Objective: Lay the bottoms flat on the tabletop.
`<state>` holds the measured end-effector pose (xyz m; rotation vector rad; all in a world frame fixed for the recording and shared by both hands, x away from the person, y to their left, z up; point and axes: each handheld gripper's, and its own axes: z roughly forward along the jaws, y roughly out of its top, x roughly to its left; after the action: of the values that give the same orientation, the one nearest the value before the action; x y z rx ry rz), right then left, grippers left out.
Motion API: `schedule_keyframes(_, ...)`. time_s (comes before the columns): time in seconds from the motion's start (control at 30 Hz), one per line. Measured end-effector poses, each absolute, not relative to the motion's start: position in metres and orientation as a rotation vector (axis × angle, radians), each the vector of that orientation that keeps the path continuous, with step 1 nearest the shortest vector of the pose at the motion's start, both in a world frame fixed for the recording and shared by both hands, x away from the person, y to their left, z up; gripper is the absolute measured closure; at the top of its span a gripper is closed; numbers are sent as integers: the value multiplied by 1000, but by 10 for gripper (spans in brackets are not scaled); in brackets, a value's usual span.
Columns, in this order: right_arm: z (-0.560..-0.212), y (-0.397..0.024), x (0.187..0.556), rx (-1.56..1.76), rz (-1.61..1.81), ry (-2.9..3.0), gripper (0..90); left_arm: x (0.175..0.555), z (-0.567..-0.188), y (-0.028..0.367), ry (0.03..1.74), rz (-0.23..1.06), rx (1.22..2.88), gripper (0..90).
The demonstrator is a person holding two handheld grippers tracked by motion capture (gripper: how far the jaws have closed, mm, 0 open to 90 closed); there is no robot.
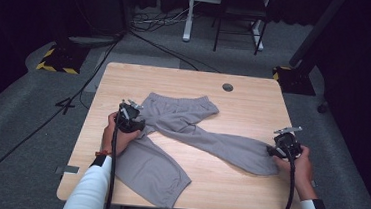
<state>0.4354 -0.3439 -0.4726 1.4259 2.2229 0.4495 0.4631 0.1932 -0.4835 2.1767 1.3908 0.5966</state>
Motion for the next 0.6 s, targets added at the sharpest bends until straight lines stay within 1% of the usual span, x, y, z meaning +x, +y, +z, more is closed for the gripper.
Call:
schedule_keyframes(0.27, -471, -361, 436, 1472, 365, 2176, 547, 455, -483, 204, 1424, 626, 2168, 444)
schedule_keyframes(0.4, -470, -363, 437, 1474, 323, 2175, 523, 451, -481, 200, 1402, 612, 2172, 402)
schedule_keyframes(0.43, -469, -361, 437, 1457, 325, 2171, 523, 450, -480, 197, 1366, 590, 2164, 392)
schedule_keyframes(0.53, -462, -353, 439, 1350, 574, 2223, 499, 450, -475, 185, 1295, 580, 2154, 355)
schedule_keyframes(0.6, -461, -345, 442, 1290, 649, 2239, 477, 450, -474, 173, 1213, 571, 2155, 347)
